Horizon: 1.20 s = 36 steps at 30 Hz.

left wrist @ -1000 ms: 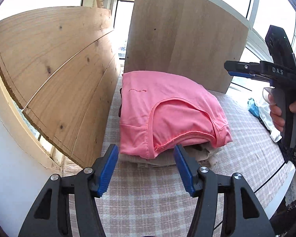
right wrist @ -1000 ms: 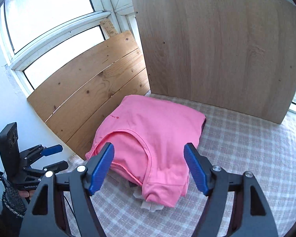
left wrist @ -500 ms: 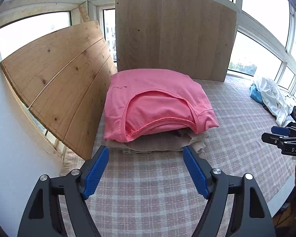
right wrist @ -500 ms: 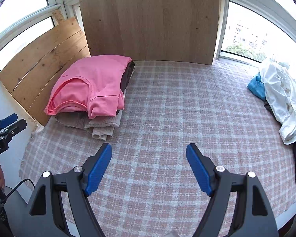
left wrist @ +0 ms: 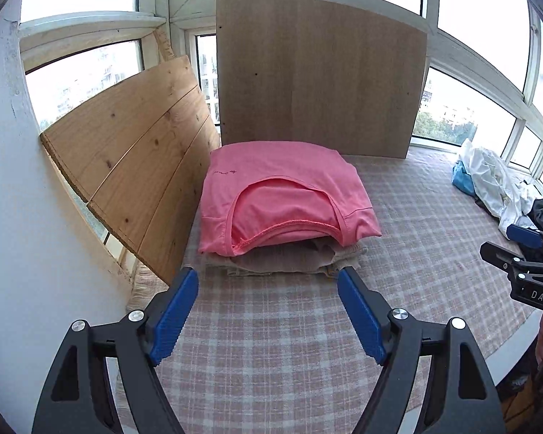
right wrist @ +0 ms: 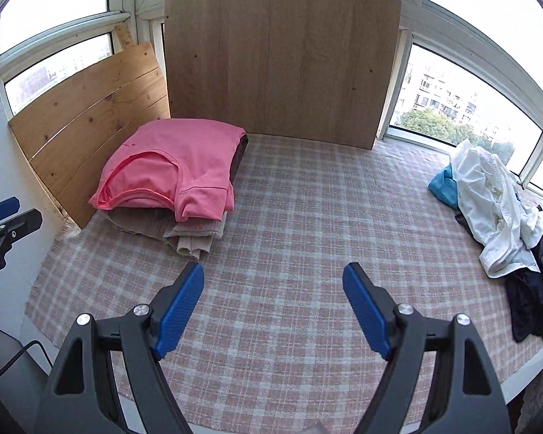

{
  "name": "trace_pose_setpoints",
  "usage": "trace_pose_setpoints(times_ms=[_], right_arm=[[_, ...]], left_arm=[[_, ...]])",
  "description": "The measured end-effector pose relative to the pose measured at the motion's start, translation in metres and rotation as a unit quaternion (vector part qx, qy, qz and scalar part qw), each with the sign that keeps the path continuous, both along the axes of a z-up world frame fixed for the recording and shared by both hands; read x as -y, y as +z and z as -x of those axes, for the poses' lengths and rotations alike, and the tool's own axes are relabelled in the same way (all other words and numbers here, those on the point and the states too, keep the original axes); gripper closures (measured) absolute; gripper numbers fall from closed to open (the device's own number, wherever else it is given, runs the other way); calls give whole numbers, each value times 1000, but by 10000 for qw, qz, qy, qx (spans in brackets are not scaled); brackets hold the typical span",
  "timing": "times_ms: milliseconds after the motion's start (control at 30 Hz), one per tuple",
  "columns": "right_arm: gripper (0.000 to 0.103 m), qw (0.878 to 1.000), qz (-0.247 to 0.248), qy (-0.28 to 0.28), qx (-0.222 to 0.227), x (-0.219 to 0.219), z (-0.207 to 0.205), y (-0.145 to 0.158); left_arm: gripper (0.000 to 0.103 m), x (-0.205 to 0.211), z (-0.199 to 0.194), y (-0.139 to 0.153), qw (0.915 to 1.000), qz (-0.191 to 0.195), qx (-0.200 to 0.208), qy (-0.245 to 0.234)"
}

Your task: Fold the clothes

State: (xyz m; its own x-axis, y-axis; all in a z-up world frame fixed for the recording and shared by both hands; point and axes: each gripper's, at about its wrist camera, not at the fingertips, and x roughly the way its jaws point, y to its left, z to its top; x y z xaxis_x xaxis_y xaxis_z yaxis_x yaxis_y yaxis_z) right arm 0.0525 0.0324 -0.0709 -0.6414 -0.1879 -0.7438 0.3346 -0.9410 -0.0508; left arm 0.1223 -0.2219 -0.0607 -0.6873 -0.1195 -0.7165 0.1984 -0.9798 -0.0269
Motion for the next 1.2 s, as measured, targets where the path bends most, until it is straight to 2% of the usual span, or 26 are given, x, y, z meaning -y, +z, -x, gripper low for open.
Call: trace_pose_setpoints(times_ms=[200,367,500,567,833,1200], right_arm=[[24,9999,-34,151,13,-14,-6,0],[24,9998,-9,177,39,-34,-7,1],[24,9998,-17,208,76,-48,-10,0],[24,9997,-21,206,90,-56,-10,-1],[24,9996,1,248,139,-71,-7,-3],[24,9994,-18,303,165,-85,-2,-4]], left_arm=[[25,-17,-8,0,9998,-3,52,176],[25,-35,-11,3,9995,-264,52,192],[24,-59,-14,7,9997,92,19,227],[24,-68,-15,8,9996,144,26,236],[24,-89,-15,5,9997,-179,32,143],[24,-104,-14,4,9997,-130,23,219]])
